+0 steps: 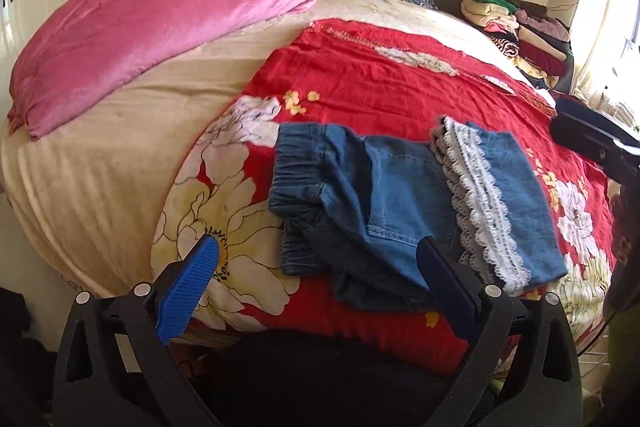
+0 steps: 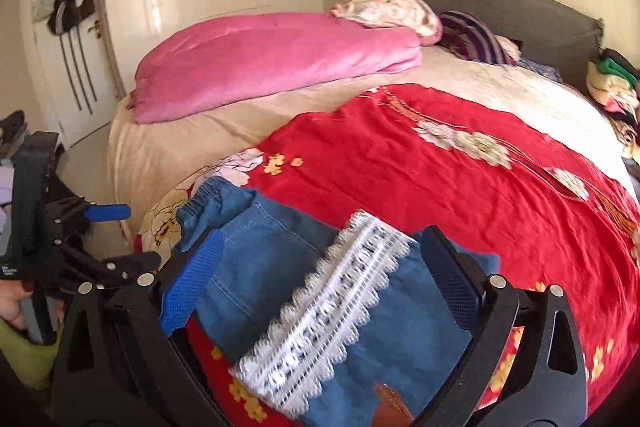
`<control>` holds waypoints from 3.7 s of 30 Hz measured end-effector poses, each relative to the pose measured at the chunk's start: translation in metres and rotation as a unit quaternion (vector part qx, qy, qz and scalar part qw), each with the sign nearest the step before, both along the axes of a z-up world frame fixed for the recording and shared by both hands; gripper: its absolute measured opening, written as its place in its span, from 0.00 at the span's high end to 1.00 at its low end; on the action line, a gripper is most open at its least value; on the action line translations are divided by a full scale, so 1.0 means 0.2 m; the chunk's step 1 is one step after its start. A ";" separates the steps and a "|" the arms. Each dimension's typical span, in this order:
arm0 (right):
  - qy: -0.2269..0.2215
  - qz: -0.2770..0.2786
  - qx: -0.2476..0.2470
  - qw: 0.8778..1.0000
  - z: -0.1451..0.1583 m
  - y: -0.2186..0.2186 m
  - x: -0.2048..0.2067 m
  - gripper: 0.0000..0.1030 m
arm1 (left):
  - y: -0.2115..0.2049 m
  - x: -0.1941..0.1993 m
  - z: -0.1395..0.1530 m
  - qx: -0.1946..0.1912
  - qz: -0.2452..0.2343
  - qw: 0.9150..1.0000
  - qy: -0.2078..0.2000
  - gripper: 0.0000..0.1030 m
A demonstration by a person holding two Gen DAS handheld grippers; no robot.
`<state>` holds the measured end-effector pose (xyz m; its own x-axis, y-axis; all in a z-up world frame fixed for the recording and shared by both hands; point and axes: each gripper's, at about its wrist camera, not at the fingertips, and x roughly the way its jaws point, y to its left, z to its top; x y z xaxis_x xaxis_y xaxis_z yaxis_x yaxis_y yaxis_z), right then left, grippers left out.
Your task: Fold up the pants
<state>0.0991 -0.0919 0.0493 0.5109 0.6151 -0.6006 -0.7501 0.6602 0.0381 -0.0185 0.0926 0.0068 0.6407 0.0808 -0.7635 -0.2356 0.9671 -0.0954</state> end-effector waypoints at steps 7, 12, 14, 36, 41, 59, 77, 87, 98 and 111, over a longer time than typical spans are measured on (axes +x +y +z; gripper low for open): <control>0.017 0.050 -0.032 0.998 -0.06 0.24 0.09 0.09 | 0.14 0.03 -0.13 -0.051 0.023 0.998 0.023 0.04; 0.028 0.097 -0.054 0.993 -0.08 0.42 0.14 0.09 | 0.19 0.05 -0.20 -0.108 0.022 0.994 0.026 0.04; 0.039 0.121 -0.061 0.990 -0.10 0.51 0.17 0.09 | 0.18 0.07 -0.24 -0.137 0.014 0.990 0.030 0.04; 0.193 0.300 -0.138 0.924 -0.49 1.03 0.26 0.46 | 0.19 0.21 -0.37 -0.209 0.008 0.977 0.033 0.06; 0.204 0.294 -0.076 0.931 -0.40 0.89 0.30 0.74 | 0.17 0.19 -0.30 -0.220 -0.003 0.975 -0.009 0.06; 0.150 0.196 0.095 0.964 -0.06 -0.11 0.44 0.55 | -0.37 0.39 -0.10 -0.272 -0.154 0.949 -0.046 0.05; 0.190 0.002 -0.008 0.982 -0.49 -0.51 0.40 0.50 | -0.81 0.37 -0.25 -0.186 -0.271 0.944 0.012 0.05; 0.126 0.032 0.017 0.991 -0.22 -0.50 0.43 0.46 | -0.55 0.30 -0.05 -0.039 -0.172 0.984 -0.026 0.30; 0.146 0.136 -0.149 0.968 -0.46 0.01 0.51 0.84 | -0.67 0.29 -0.24 0.005 -0.201 0.979 0.030 0.67; 0.061 0.081 -0.197 0.975 -0.51 0.12 0.49 0.96 | -0.63 0.29 -0.24 -0.038 -0.190 0.981 0.026 0.60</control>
<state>0.1975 -0.0679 -0.0526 0.3364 0.3906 -0.8569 -0.8512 0.5153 -0.0992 0.0395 -0.0329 -0.0415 0.5733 -0.2145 -0.7908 0.1336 0.9767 -0.1681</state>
